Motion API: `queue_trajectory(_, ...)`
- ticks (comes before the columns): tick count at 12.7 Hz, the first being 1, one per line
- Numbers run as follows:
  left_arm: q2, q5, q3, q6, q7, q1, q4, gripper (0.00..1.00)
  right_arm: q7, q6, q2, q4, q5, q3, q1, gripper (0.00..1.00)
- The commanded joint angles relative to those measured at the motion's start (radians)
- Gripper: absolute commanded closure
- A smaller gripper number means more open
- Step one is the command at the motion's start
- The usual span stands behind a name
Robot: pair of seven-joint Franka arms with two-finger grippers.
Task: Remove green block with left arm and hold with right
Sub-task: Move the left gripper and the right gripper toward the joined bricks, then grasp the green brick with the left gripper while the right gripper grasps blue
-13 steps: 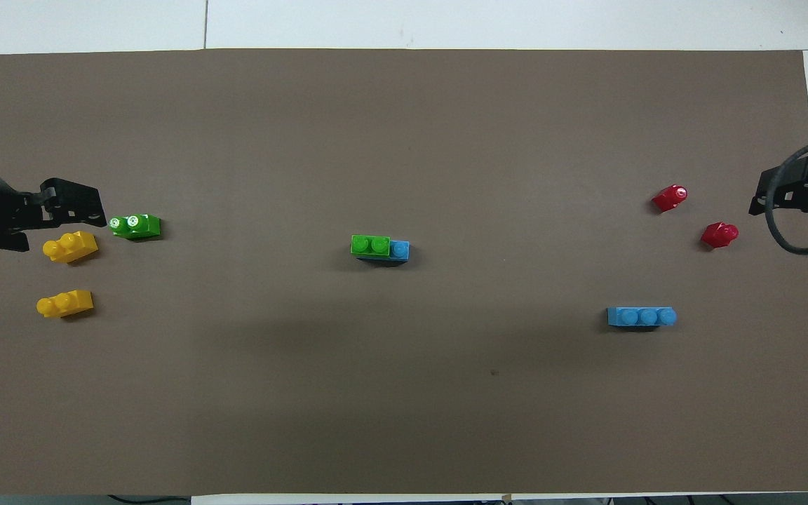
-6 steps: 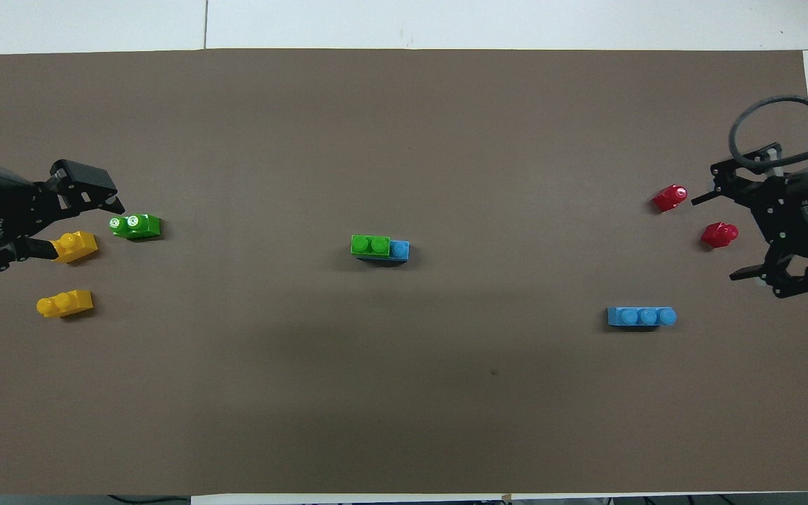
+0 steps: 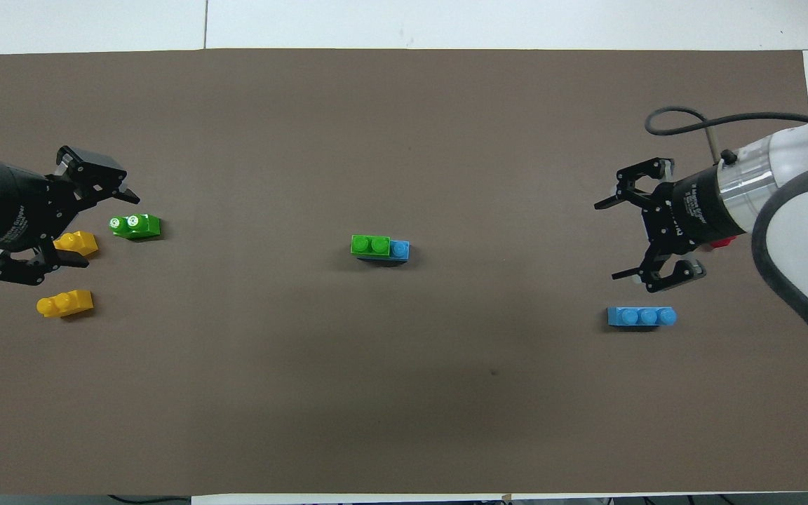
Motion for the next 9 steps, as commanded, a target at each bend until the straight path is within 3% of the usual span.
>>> queue_trajectory(1,-0.005,-0.014,0.002,0.023,-0.126,-0.074,-0.015,0.0,0.117,0.092,0.026,-0.017,0.073,0.0,0.052,0.01)
queue_trajectory(4,-0.005,-0.014,-0.003,-0.002,-0.313,-0.127,-0.01,0.0,0.142,0.182,0.04,-0.048,0.101,0.0,0.107,0.01)
queue_trajectory(9,-0.005,-0.025,-0.005,0.083,-0.459,-0.188,-0.075,0.0,0.134,0.351,0.058,-0.123,0.101,0.0,0.201,0.01)
